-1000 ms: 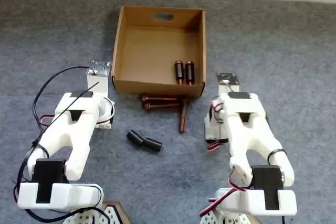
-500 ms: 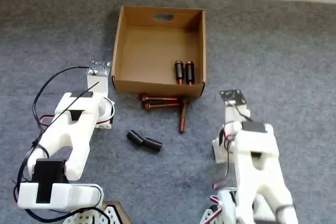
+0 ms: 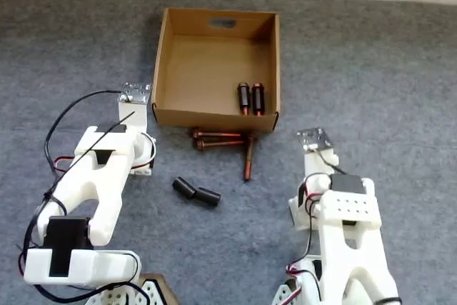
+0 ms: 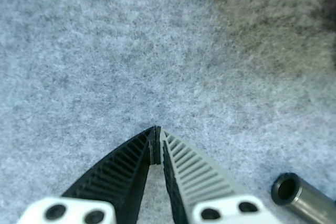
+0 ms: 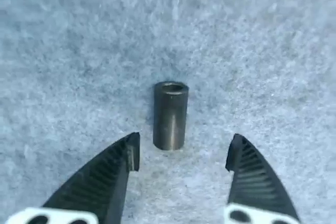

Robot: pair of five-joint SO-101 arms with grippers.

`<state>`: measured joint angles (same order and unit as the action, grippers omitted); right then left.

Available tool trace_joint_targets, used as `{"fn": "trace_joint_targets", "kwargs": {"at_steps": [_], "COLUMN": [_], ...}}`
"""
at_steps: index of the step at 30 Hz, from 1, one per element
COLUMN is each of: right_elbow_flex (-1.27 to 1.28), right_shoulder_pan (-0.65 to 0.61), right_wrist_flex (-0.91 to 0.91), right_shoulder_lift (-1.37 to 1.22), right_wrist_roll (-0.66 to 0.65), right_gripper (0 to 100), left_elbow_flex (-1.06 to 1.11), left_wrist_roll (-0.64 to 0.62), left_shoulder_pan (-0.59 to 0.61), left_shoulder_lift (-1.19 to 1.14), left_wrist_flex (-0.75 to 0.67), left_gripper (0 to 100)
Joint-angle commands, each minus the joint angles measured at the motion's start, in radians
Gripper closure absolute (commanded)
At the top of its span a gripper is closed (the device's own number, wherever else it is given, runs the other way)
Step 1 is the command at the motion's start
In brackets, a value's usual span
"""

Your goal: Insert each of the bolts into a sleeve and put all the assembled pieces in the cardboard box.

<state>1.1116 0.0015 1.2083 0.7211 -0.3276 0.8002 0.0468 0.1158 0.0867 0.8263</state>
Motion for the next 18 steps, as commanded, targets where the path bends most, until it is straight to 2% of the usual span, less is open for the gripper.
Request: {"fn": "trace_joint_targets", "kwargs": {"at_steps": [1,9,18], "right_elbow_flex": [-0.128,-0.374,-0.386], "right_shoulder_pan": [-0.019,-0.019,-0.021], "right_wrist_flex": [0.030,0.110,0.065], "right_shoulder_lift": [-0.104,-0.516,-0.604], "right_wrist_roll": [-0.017,-0.015,-0.018], "right_gripper": [74.9,74.9,74.9], "left_elbow_flex": [-0.002,-0.002,-0.002], "left_wrist_roll": [0.003,0.003,0.003], "left_shoulder_pan": [-0.018,-0.018,-0.018], "left_shoulder_lift": [-0.001,-0.001,-0.001], "left_wrist_flex": [-0.011,-0.011,-0.011], "left_gripper": [97,97,97]}}
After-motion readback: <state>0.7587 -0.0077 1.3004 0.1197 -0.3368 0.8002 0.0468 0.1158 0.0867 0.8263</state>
